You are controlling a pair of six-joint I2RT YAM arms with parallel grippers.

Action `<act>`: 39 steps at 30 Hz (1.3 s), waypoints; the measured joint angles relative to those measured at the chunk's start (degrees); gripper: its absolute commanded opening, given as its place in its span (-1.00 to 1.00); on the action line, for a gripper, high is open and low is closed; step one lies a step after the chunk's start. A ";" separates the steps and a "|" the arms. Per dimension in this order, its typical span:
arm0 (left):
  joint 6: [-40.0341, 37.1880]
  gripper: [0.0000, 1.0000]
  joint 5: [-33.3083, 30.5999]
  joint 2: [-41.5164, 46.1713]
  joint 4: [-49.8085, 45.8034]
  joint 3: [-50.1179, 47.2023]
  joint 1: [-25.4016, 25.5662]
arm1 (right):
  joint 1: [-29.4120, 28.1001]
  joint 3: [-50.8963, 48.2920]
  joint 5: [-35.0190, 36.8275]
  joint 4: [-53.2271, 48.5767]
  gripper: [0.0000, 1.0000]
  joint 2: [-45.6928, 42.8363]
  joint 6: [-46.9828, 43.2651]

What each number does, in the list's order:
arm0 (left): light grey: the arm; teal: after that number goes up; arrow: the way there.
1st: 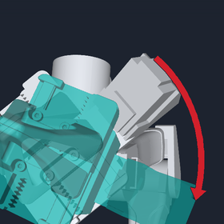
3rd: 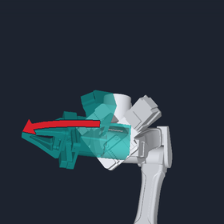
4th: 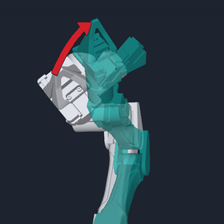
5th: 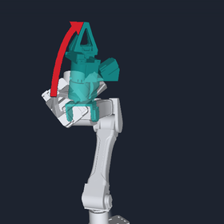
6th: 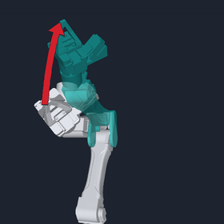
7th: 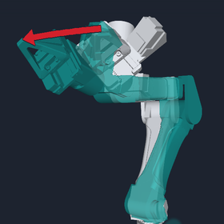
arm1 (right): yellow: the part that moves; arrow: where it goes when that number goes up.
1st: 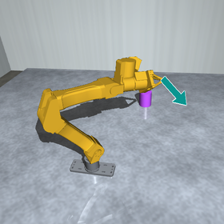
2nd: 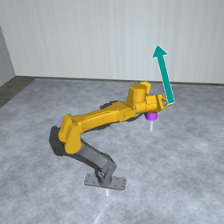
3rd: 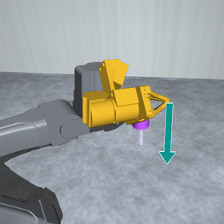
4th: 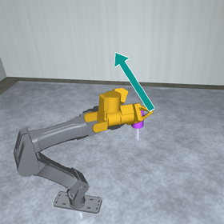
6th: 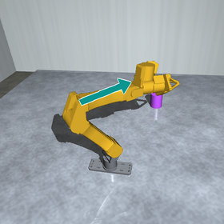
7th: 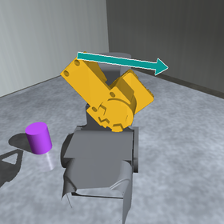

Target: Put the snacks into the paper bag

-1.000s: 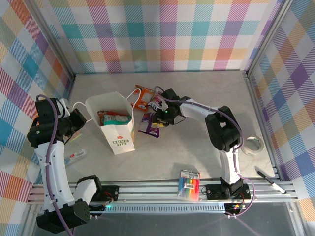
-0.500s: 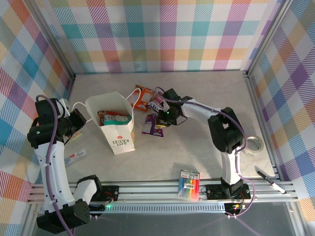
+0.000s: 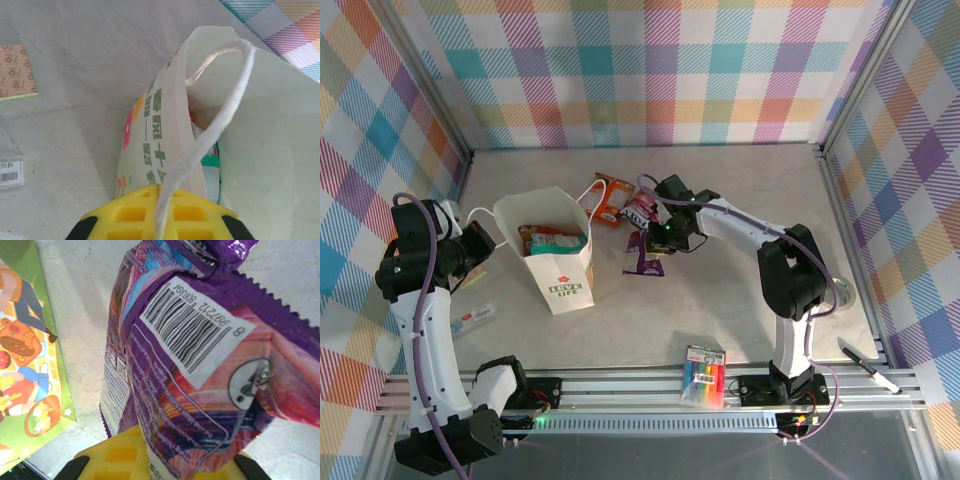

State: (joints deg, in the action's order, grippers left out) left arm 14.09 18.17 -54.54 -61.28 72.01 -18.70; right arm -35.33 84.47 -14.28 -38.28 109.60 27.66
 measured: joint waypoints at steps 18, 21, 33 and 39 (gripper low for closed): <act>0.00 -0.90 0.50 -0.13 0.02 0.02 0.00 | 0.00 3.98 4.79 -4.48 -0.74 -10.05 -4.66; 0.00 -0.90 0.85 -0.13 0.02 0.02 0.00 | 0.00 4.09 5.77 -4.79 -0.74 -12.07 -5.09; 0.02 -0.90 0.85 -0.13 0.00 0.04 0.00 | 0.00 7.58 11.30 -7.80 -0.72 -17.27 -9.33; 0.00 -0.90 0.85 -0.13 0.00 0.15 0.00 | 0.00 8.94 12.48 -8.20 -0.71 -20.61 -10.73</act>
State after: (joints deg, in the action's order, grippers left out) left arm 14.09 19.03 -54.68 -61.28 72.16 -18.70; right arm -35.33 93.41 -1.80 -46.48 88.99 16.93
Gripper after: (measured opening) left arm 0.052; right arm 0.145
